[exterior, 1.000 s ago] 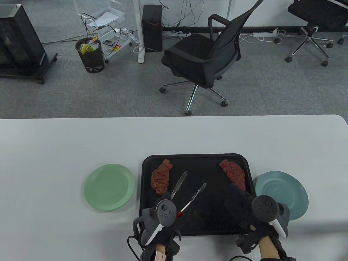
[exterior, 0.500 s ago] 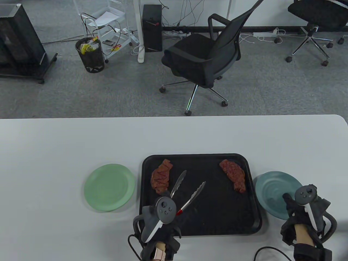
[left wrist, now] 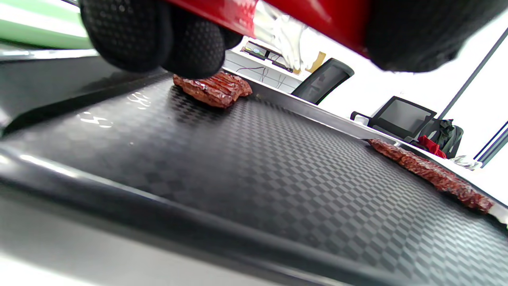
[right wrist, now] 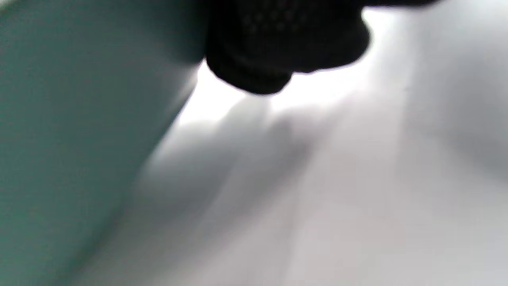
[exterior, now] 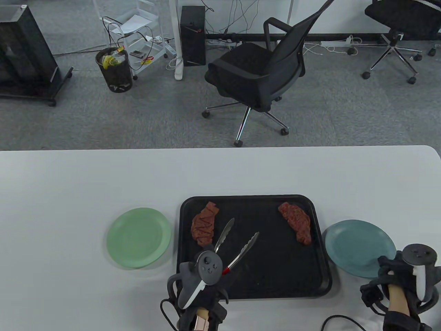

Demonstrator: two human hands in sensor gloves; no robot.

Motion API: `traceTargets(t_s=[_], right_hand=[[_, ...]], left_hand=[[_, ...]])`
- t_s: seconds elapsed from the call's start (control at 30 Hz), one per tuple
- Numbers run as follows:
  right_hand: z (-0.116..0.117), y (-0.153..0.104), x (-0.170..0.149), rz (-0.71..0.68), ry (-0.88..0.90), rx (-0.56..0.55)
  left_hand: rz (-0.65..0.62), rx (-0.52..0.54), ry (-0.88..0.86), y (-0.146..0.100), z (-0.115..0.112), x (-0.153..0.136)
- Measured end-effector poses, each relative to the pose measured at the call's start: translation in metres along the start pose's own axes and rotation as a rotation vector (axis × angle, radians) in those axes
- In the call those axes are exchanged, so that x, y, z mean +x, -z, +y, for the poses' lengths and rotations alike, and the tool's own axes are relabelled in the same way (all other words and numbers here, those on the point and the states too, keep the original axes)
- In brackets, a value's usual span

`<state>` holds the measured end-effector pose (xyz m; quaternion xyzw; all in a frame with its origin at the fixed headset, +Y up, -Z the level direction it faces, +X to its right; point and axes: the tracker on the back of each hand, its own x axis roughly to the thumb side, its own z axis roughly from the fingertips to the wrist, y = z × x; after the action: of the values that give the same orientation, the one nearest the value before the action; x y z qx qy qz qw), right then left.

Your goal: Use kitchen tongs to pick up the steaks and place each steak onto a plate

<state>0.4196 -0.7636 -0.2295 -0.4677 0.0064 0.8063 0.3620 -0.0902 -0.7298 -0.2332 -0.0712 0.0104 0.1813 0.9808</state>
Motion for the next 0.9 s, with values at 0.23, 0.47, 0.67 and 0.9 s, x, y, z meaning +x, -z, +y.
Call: traceTargets(t_s=[0.23,0.47,0.67,0.9], right_hand=[[-0.015,-0.028,0.015,-0.106,0.176,-0.081],[0.022,-0.067,0.047,-0.244,0.439,0.138],[0.081,-0.099,0.051,-0.227,0.500,0.374],[0.087,-0.108,0.052,-0.291,0.423,0.368]], left_hand=[[0.024,0.017,-0.033,-0.001,0.002,-0.002],[0.046,0.044,-0.048,-0.002,0.004,-0.005],[0.059,0.051,-0.048,-0.002,0.002,-0.005],[0.097,0.030,-0.028,-0.002,0.000,-0.008]])
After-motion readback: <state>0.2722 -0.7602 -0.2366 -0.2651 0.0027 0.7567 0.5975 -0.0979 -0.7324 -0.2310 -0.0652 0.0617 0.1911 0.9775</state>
